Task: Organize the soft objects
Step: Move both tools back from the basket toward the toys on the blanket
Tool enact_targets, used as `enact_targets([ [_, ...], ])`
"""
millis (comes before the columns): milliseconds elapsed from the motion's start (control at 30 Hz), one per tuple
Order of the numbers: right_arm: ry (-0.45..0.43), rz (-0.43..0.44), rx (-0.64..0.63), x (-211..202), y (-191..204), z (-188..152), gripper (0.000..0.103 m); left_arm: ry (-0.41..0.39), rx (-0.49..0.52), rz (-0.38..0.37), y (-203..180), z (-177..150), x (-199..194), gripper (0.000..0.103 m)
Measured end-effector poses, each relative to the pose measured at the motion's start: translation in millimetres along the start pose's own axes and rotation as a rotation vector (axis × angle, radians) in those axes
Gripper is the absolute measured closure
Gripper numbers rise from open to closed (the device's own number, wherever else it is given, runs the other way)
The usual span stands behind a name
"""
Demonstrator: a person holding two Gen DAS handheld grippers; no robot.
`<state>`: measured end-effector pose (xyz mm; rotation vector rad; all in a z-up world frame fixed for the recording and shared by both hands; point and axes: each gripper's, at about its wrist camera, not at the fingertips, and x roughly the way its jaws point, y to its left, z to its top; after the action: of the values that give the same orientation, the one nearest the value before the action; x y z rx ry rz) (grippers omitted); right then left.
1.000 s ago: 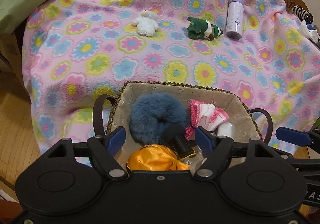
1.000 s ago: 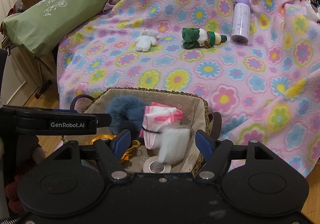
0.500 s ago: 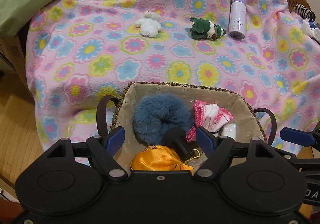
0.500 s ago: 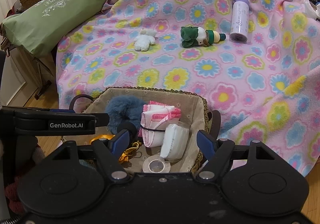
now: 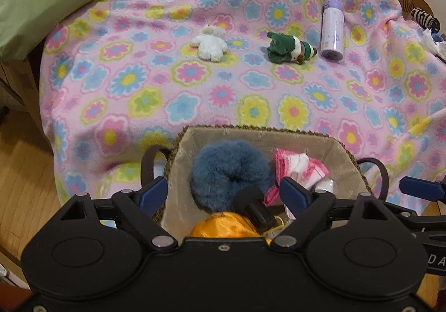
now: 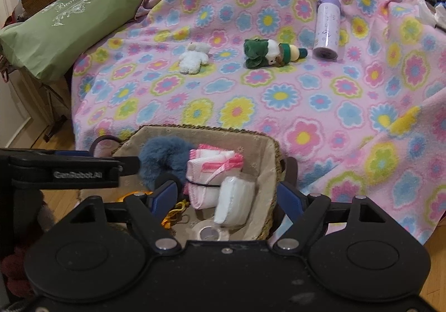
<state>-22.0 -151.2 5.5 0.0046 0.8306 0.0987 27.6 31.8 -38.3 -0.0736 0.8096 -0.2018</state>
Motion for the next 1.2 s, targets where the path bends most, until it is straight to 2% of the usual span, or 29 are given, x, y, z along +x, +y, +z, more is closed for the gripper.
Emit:
enact_targets([
  [100, -0.009, -0.023, -0.016, 4.1, -2.6, 8.7, 0.022, -0.02, 0.035, 0.024, 0.2, 8.9, 3.1, 0.019],
  [233, -0.051, -0.068, -0.03, 10.0, -9.4, 26.3, 0.016, -0.042, 0.087, 0.061, 0.8, 25.5, 13.4, 0.019],
  [633, -0.1, -0.128, 0.042, 55.2, -50.6, 78.2, 0.008, -0.088, 0.195, 0.141, 3.2, 78.6, 63.8, 0.015],
  [1200, -0.03, -0.172, 0.028, 152.6, -85.5, 118.5, 0.008, -0.124, 0.228, 0.159, 9.1, 142.2, 158.9, 0.014],
])
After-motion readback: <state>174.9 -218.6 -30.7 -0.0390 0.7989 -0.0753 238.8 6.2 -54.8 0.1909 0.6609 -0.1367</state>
